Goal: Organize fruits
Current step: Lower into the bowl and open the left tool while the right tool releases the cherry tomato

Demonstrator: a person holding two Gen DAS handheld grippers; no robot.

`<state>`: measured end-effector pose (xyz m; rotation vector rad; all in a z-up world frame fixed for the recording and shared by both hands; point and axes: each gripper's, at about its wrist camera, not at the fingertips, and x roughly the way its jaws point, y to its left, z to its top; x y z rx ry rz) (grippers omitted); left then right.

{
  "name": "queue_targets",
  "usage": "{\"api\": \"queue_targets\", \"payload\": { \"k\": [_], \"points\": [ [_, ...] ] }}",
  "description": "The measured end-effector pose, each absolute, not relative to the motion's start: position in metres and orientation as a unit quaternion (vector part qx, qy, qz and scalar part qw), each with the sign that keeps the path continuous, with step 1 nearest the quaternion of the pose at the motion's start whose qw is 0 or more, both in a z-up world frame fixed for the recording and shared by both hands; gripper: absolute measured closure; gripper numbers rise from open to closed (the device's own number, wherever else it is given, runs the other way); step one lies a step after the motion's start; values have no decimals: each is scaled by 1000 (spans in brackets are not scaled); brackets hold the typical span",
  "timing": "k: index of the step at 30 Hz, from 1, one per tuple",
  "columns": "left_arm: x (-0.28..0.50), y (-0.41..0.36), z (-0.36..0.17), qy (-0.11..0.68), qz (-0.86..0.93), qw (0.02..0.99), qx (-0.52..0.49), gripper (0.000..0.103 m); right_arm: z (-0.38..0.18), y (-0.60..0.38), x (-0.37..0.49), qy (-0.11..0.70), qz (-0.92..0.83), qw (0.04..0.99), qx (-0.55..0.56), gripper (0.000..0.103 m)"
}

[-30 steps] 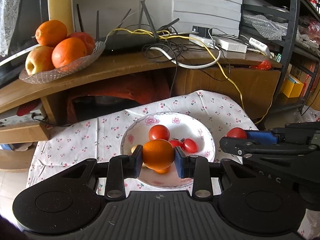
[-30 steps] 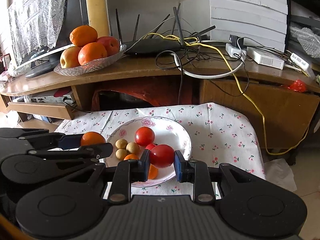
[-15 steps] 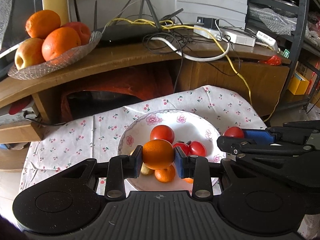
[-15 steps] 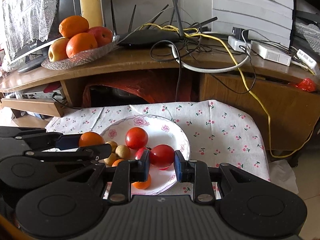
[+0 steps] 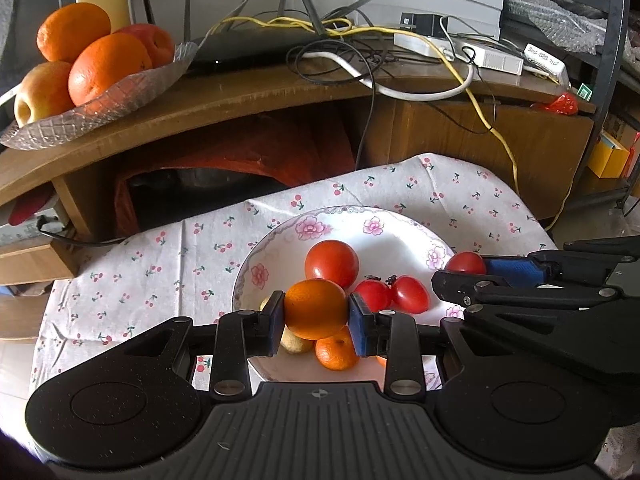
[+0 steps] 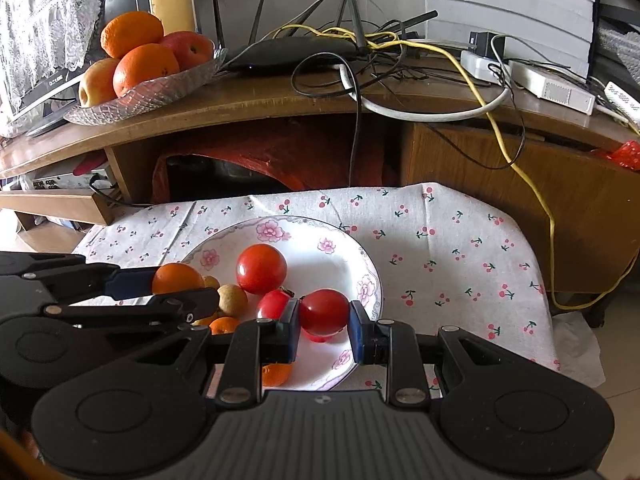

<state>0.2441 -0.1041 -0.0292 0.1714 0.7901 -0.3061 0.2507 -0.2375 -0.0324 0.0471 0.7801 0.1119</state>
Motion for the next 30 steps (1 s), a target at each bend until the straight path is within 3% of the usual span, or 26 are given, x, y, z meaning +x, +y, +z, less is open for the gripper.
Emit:
{"api": "queue_targets", "payload": {
  "k": [30],
  "points": [
    [265, -104, -55, 412, -131, 898, 82, 63, -61, -235, 274, 395, 63, 916, 24, 74]
  ]
}}
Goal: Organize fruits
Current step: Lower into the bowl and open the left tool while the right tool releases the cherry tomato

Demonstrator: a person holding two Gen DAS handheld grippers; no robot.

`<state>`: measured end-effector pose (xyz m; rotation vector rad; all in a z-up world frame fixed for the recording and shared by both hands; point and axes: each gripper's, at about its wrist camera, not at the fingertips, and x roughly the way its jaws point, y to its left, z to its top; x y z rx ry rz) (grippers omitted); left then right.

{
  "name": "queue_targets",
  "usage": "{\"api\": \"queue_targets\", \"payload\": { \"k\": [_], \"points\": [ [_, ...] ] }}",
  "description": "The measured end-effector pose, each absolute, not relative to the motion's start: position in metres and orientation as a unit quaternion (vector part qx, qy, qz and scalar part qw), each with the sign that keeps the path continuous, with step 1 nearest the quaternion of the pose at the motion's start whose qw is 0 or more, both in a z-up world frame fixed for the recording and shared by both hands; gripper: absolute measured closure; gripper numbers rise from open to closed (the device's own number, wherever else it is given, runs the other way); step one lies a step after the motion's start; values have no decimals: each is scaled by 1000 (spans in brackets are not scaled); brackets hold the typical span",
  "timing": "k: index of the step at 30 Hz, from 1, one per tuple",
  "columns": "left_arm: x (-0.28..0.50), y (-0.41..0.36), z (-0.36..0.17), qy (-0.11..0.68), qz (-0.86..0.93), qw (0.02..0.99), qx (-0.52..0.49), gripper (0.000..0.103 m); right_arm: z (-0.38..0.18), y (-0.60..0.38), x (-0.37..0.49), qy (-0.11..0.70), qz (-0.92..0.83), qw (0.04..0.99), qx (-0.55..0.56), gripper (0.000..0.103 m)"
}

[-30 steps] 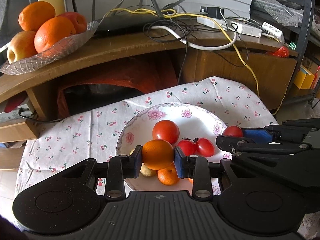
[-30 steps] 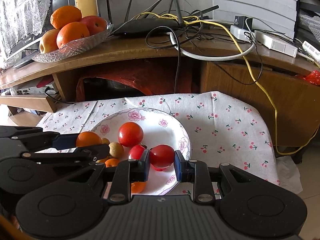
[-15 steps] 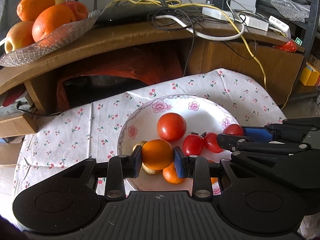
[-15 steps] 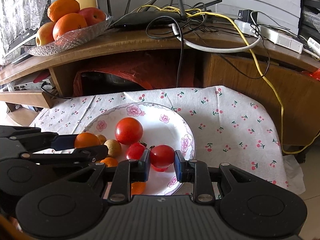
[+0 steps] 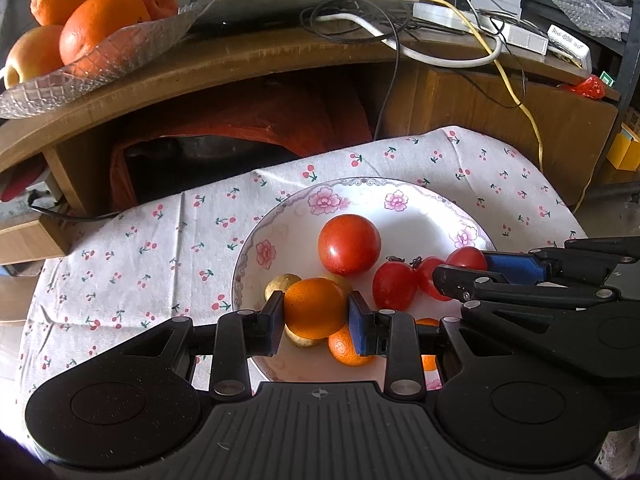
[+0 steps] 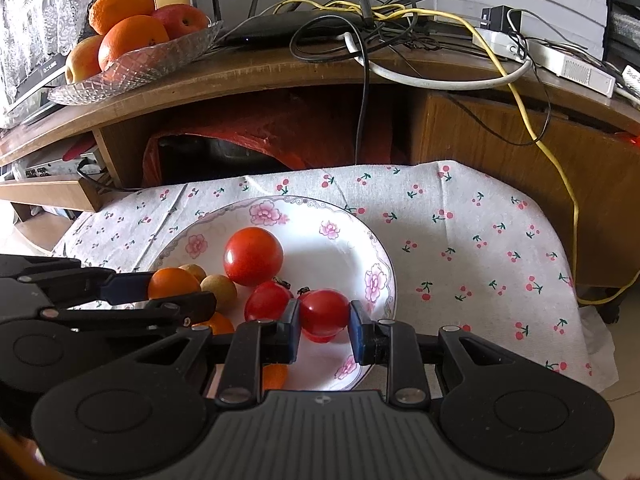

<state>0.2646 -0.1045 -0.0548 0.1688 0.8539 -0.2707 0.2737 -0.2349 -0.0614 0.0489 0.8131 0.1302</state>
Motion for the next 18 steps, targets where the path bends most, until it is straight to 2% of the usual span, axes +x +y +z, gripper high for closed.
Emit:
{"api": "queue_targets", "payload": {
  "k": [18],
  "points": [
    [266, -104, -55, 414, -126, 898, 79, 63, -62, -236, 277, 383, 66, 921, 27, 73]
  ]
}}
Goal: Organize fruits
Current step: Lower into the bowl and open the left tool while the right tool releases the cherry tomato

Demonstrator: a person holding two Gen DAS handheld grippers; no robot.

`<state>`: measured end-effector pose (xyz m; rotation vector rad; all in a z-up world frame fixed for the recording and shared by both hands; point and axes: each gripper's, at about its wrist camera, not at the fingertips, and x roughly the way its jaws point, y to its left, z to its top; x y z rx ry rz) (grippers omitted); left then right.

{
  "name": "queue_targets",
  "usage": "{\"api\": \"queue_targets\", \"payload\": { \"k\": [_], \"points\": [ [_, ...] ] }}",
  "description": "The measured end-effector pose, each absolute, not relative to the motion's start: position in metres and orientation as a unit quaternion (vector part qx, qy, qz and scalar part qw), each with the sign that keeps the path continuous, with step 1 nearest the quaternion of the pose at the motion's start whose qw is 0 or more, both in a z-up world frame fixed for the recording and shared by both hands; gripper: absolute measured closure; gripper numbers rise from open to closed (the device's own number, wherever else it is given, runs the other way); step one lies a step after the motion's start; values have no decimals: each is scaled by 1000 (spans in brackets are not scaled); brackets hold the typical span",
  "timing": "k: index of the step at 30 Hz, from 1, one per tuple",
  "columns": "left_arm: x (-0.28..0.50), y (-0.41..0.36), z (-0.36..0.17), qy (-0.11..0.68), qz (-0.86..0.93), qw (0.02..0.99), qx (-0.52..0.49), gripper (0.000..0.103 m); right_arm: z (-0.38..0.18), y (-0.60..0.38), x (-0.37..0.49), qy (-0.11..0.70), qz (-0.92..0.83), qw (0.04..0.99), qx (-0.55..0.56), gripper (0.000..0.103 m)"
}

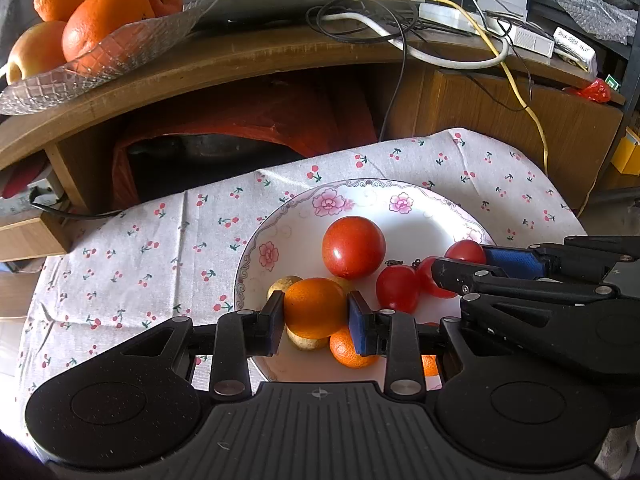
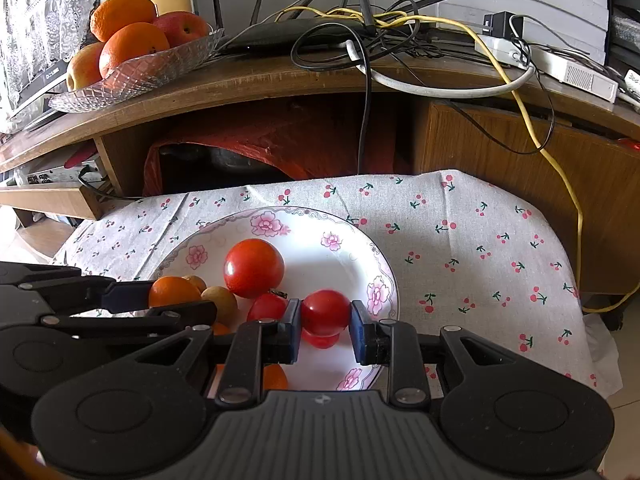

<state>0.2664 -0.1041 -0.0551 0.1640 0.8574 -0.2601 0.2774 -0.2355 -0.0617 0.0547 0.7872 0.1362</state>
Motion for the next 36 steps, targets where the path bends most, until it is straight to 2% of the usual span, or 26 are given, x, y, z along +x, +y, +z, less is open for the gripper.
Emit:
{"api": "queue_targets", "payload": {
  "k": [19, 36],
  "points": [
    [259, -105, -49, 406, -123, 900, 98, 58, -59, -237, 271, 392, 65, 917, 35, 73],
    [249, -102, -36, 391, -121, 907, 99, 45, -58, -238, 258, 406, 64, 911, 38, 73]
  ]
}}
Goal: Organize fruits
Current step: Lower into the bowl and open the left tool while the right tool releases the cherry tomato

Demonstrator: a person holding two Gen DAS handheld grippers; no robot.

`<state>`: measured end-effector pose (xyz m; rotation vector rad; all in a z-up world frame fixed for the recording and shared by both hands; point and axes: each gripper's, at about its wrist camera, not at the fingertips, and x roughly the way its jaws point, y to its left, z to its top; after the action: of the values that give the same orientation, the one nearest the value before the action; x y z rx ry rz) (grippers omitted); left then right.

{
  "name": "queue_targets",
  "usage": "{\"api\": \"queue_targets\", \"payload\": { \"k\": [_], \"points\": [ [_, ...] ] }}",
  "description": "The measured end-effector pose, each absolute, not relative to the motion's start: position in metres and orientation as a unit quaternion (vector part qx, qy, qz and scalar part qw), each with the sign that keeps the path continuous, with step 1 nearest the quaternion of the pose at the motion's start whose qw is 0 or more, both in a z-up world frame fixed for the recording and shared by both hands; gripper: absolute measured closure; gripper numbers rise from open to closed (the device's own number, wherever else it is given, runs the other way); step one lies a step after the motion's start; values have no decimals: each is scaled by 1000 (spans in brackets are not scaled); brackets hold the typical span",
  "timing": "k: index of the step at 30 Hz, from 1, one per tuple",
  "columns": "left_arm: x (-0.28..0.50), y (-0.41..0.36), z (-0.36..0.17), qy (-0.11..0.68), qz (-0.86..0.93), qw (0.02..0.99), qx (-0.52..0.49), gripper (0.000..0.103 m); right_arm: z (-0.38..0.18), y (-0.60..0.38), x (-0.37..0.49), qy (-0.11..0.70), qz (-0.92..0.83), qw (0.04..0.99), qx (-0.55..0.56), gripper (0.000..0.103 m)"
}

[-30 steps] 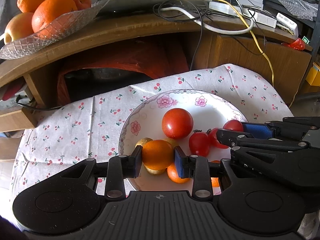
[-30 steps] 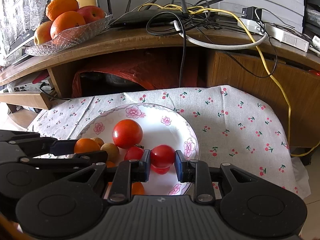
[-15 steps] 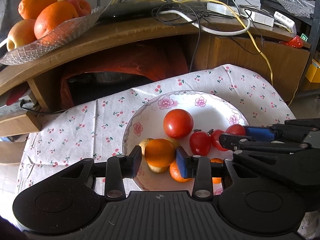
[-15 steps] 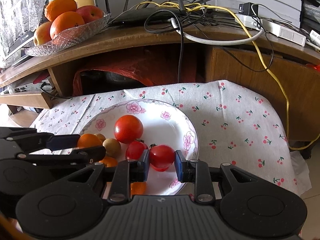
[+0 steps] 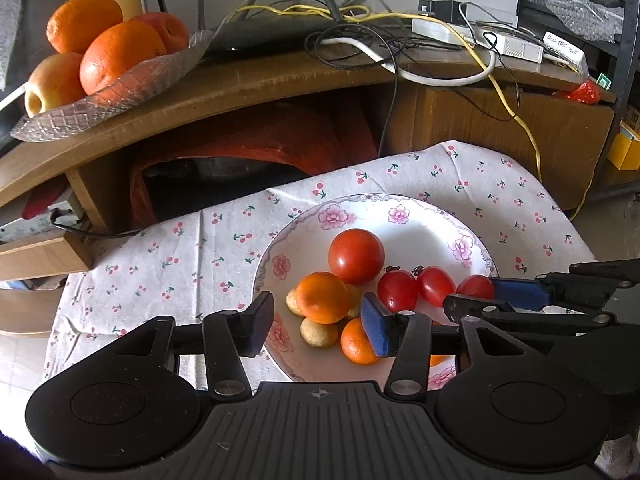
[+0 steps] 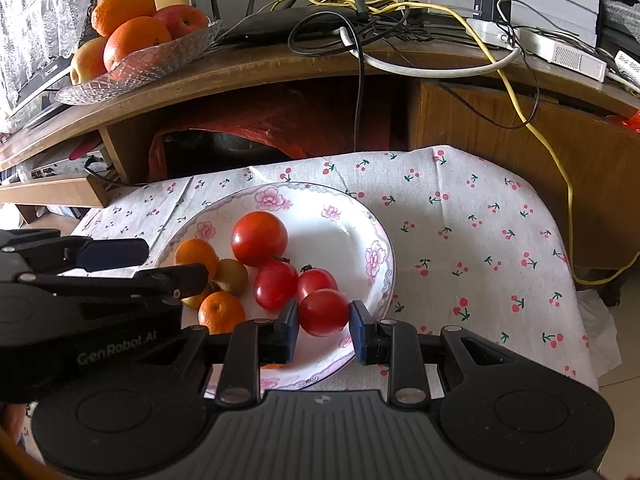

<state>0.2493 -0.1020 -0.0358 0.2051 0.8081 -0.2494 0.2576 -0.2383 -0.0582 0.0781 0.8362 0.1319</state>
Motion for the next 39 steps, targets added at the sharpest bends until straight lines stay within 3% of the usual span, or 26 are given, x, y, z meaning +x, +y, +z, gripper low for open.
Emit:
{"api": "queue_targets", "payload": {
  "k": [25, 39],
  "points": [
    [234, -87, -17, 372, -104, 917, 97, 33, -44, -229, 236, 395, 64, 916, 41, 68],
    [223, -77, -10, 361, -90, 924, 88, 16, -34, -230, 227, 383, 58, 921, 49, 67]
  ]
}}
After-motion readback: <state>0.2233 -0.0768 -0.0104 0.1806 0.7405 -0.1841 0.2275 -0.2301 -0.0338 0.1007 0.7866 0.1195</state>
